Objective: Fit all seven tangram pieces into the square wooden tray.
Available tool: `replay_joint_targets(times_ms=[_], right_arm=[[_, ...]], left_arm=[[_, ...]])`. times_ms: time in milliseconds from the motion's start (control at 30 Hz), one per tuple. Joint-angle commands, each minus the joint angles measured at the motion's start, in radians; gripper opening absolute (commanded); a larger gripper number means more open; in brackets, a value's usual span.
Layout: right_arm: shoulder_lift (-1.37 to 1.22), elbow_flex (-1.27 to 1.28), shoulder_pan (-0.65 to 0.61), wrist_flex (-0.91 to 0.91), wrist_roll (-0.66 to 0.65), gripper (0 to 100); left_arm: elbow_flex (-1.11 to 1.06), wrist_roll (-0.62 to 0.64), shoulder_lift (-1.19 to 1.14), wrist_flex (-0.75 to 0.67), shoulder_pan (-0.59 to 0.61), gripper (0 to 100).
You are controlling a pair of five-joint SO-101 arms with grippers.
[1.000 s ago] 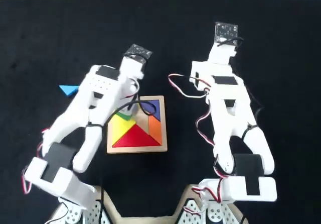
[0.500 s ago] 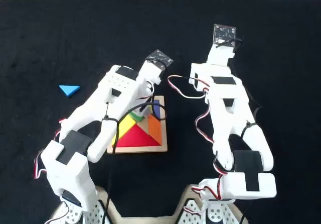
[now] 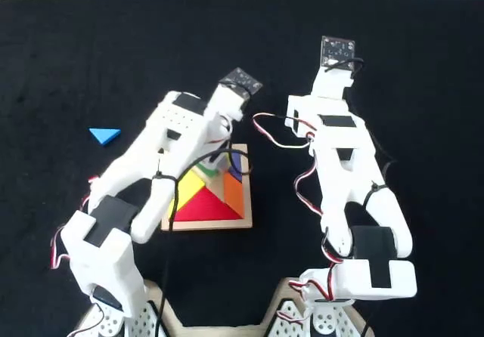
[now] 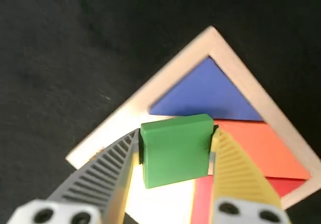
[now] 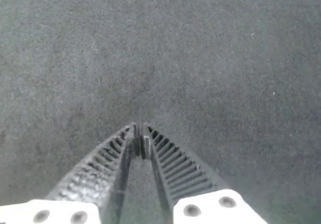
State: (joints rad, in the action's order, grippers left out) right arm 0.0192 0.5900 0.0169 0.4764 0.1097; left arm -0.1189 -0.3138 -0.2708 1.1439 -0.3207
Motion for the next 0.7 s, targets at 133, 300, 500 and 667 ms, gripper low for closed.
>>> replay_joint_targets(times_ms=[133,300,500,667], right_arm=[[0.005,-0.039,-0.012,-0.021,-0.017,1.2],[0.005,-0.039,-0.014,-0.021,-0.041,1.2],[0.005,-0.038,-0.014,-0.021,-0.043,1.2],[0.005,-0.038,-0.014,-0.021,-0.043,1.2]], left_arm=[[0.056,-0.080,-0.005,0.012,0.038,23],[0.042,-0.074,-0.002,0.012,0.041,28],[0.051,-0.078,-0.003,0.044,0.036,28],[0.102,-0.081,0.006,0.040,0.116,28]])
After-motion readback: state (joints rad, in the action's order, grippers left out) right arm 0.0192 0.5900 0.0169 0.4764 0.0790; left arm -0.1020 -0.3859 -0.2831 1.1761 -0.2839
